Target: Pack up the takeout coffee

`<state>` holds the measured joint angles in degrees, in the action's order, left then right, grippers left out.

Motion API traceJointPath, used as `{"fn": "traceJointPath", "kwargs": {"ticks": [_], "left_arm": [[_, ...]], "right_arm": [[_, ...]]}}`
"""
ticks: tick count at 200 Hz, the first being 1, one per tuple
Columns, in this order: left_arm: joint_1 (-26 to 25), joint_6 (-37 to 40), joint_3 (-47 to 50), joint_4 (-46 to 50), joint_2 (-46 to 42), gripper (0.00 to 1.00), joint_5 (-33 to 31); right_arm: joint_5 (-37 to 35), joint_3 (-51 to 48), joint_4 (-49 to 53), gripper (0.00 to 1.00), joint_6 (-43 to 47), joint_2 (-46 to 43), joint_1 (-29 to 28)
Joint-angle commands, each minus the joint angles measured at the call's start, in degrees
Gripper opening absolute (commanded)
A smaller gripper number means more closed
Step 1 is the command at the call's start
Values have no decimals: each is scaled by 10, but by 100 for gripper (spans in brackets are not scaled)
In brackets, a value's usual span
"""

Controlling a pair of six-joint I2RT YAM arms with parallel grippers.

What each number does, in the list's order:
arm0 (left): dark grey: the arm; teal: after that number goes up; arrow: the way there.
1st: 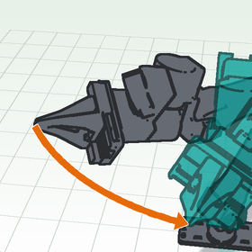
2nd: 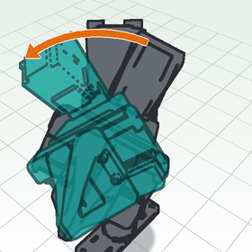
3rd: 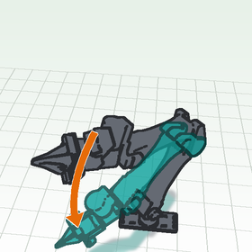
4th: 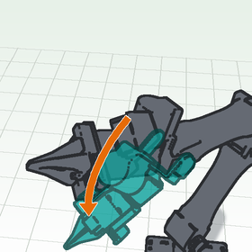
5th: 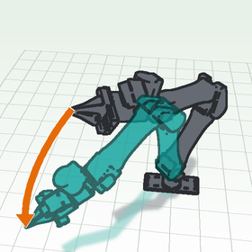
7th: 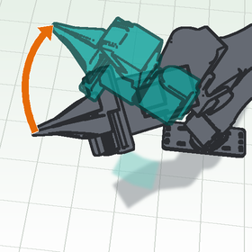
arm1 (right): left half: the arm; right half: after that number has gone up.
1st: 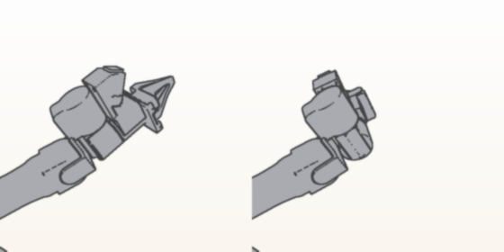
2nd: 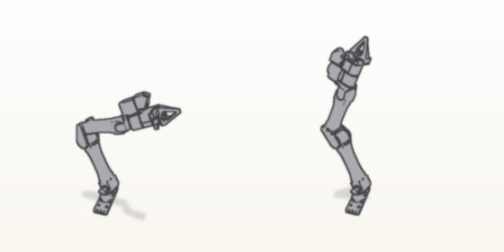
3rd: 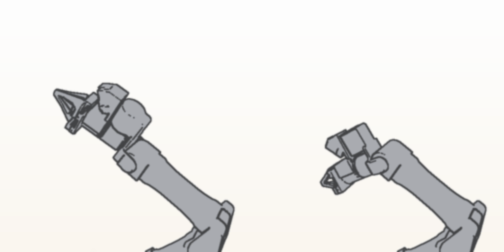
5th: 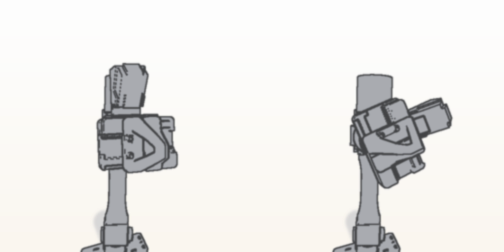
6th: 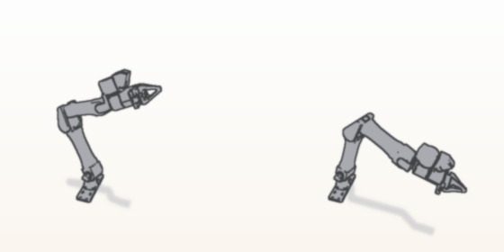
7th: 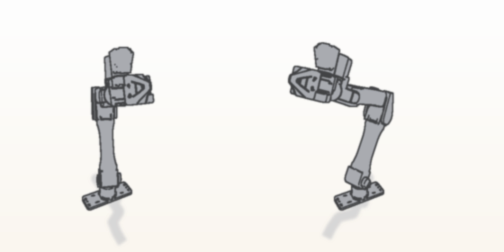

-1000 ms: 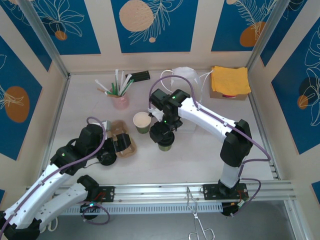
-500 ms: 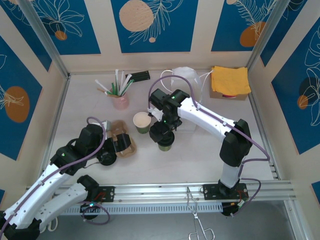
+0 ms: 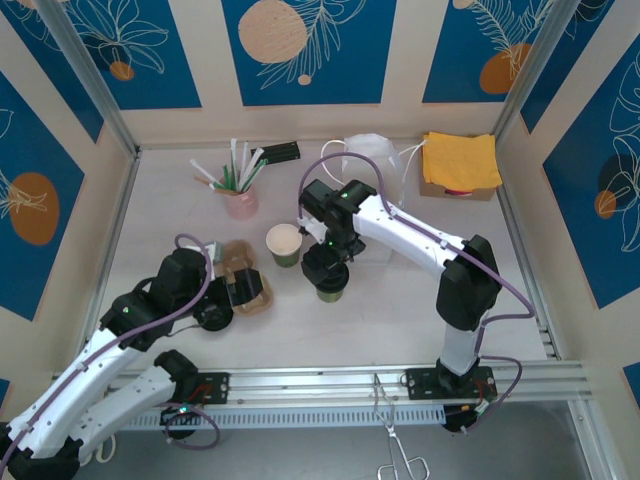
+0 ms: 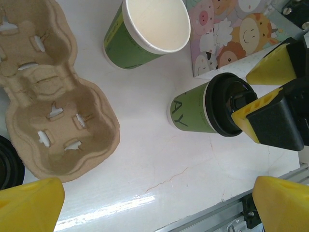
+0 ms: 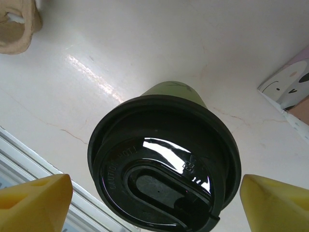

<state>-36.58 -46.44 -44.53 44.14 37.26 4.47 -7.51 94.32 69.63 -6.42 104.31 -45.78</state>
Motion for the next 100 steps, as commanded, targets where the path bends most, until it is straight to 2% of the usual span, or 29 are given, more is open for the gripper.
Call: {"fn": "traceJointPath", "kwargs": {"ticks": [1, 100], "left_arm": [[-8, 8, 0, -6, -7, 100, 10], [-9, 8, 0, -7, -6, 100, 8]], "right_arm": [[3, -8, 2, 89, 5, 10, -4], [-12, -15, 4, 87, 5, 18, -17]]}}
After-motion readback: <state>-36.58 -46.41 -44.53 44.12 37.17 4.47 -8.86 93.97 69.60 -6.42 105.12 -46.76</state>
